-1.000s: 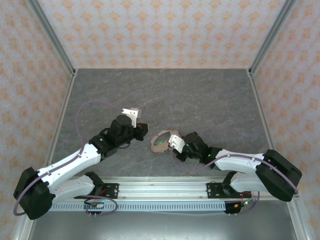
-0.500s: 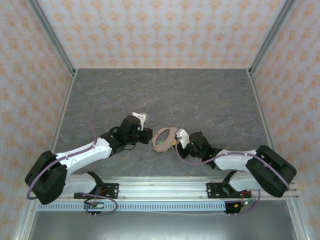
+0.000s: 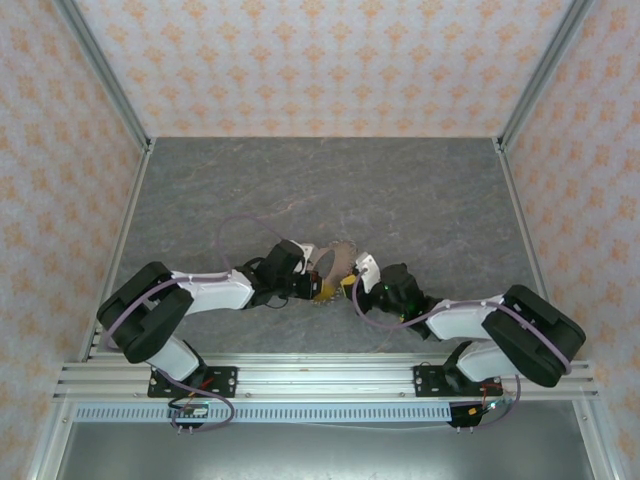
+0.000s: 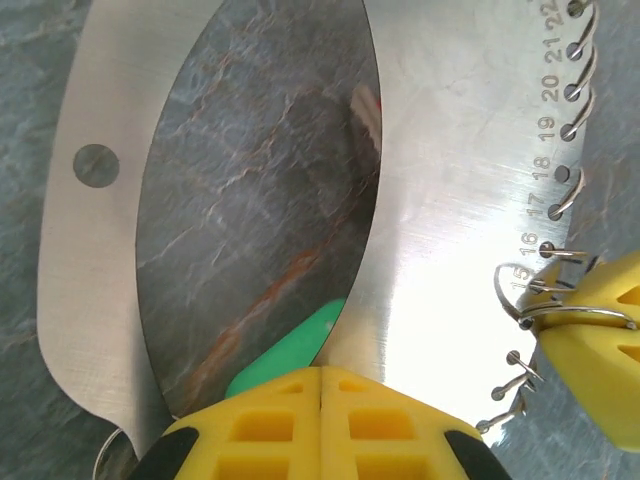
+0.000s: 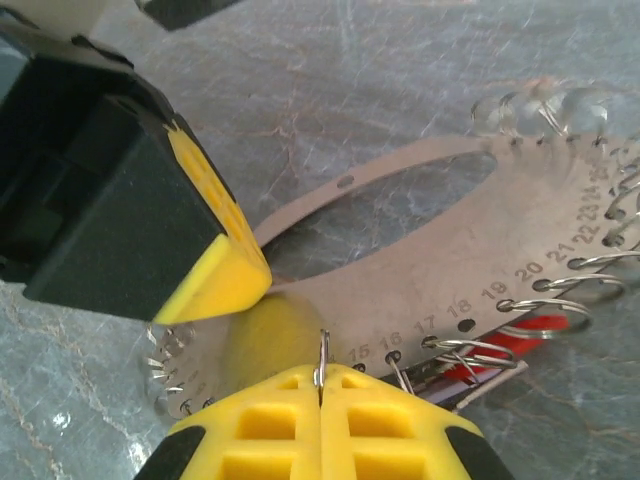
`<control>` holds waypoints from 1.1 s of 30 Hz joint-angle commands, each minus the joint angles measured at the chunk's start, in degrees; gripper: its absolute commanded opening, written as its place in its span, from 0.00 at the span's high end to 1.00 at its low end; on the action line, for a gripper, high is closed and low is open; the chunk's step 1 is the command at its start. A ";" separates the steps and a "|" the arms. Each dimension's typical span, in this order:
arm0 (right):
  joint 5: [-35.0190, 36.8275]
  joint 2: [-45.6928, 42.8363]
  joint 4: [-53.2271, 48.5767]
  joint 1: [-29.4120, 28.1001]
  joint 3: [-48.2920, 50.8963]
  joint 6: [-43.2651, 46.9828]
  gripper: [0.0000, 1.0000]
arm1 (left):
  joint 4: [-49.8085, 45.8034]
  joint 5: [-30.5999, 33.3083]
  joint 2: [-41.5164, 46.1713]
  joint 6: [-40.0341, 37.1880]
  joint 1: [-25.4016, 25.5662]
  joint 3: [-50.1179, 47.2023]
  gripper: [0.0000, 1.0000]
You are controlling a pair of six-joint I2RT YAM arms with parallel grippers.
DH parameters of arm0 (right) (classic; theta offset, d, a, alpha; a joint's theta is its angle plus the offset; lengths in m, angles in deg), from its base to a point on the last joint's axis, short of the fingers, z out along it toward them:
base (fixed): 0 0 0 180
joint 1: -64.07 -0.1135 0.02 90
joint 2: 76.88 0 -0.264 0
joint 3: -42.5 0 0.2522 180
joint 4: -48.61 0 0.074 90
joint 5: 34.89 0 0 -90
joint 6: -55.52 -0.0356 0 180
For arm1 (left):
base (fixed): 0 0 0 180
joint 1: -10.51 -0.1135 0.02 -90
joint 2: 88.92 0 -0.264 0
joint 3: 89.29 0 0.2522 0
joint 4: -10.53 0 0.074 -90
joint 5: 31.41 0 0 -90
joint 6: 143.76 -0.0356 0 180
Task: Put the keys on the keyring
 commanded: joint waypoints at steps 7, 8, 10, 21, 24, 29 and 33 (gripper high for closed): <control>2.70 -3.64 -15.33 -4.61 -6.82 20.11 1.00 | 4.55 -1.23 0.05 3.37 1.17 1.54 0.96; 5.64 -2.75 -15.88 -5.64 -6.90 22.02 1.00 | 4.34 -0.96 0.40 3.35 1.11 1.53 0.97; 9.91 -1.56 -15.19 -6.85 -6.35 24.53 1.00 | 4.01 -0.76 1.23 3.37 1.18 1.72 0.97; 3.37 -12.61 -11.60 -1.93 -3.00 21.03 1.00 | -1.43 7.82 12.98 0.42 1.08 0.85 0.92; -2.57 -16.41 -15.34 0.08 -3.70 20.30 1.00 | -4.35 10.69 18.15 -2.43 1.03 1.23 0.88; -13.48 -19.91 -23.02 2.34 -7.09 20.58 1.00 | -7.77 12.28 26.77 -12.03 1.02 2.14 0.84; -17.53 -19.99 -30.41 2.90 -11.74 24.19 1.00 | -8.27 8.85 33.66 -23.49 0.99 1.73 0.81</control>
